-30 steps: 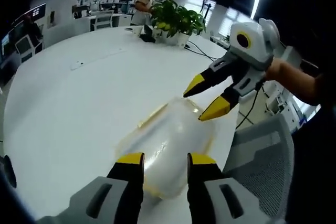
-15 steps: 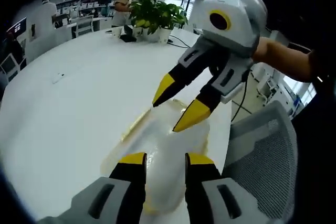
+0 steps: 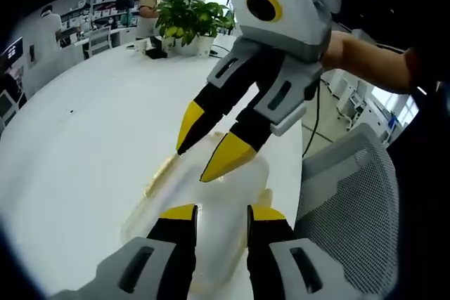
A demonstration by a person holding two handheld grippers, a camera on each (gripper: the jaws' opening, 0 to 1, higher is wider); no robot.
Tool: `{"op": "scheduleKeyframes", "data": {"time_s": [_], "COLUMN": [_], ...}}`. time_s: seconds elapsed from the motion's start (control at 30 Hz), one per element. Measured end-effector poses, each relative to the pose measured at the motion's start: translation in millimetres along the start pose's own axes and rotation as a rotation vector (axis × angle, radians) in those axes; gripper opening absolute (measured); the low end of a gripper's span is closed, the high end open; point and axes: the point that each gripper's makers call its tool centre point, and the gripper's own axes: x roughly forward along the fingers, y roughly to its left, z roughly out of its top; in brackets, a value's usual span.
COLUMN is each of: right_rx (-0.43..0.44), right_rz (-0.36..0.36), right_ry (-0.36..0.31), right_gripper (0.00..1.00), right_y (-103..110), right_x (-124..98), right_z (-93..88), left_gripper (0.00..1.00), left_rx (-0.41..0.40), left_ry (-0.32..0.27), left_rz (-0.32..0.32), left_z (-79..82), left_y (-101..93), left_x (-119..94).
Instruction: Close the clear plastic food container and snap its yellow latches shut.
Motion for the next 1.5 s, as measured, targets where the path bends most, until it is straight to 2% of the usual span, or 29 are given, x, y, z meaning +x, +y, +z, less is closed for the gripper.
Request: {"op": "scheduleKeyframes", "data": {"time_s": [0.17, 0.37, 0.63, 0.9, 1.5], "right_rx": [-0.011, -0.050, -0.071, -0.098, -0.110], "right_rz": [0.024, 0.047, 0.090, 0.175, 0.304], "right_ry": [0.022, 0.034, 0.063, 0.150, 0.248], "right_gripper": [0.19, 0.29, 0.37, 0.37, 0.35], "right_y": [3.4, 2.5, -6.9, -7.9, -7.7], "right_x": [7.3, 12.8, 16.2, 20.3, 25.4], "right_z": [-1.9, -2.8, -2.8, -13.7, -12.9], "left_gripper": [0.21, 0.24, 0.28, 0.30, 0.30], "left_rx": [0.037, 0.085, 0.146, 0.230, 0.447], "left_ry": [0.005, 0.006, 0.007, 0.011, 0.008], "left_rz": [-0.006, -0.005, -0.001, 0.013, 0.088], "left_z": [-1.9, -4.6, -7.1, -9.9, -14.0], "left_y": [-7.4, -12.4, -17.2, -20.0, -19.9], "left_x": [0.5, 0.0, 0.6, 1.1, 4.8]}}
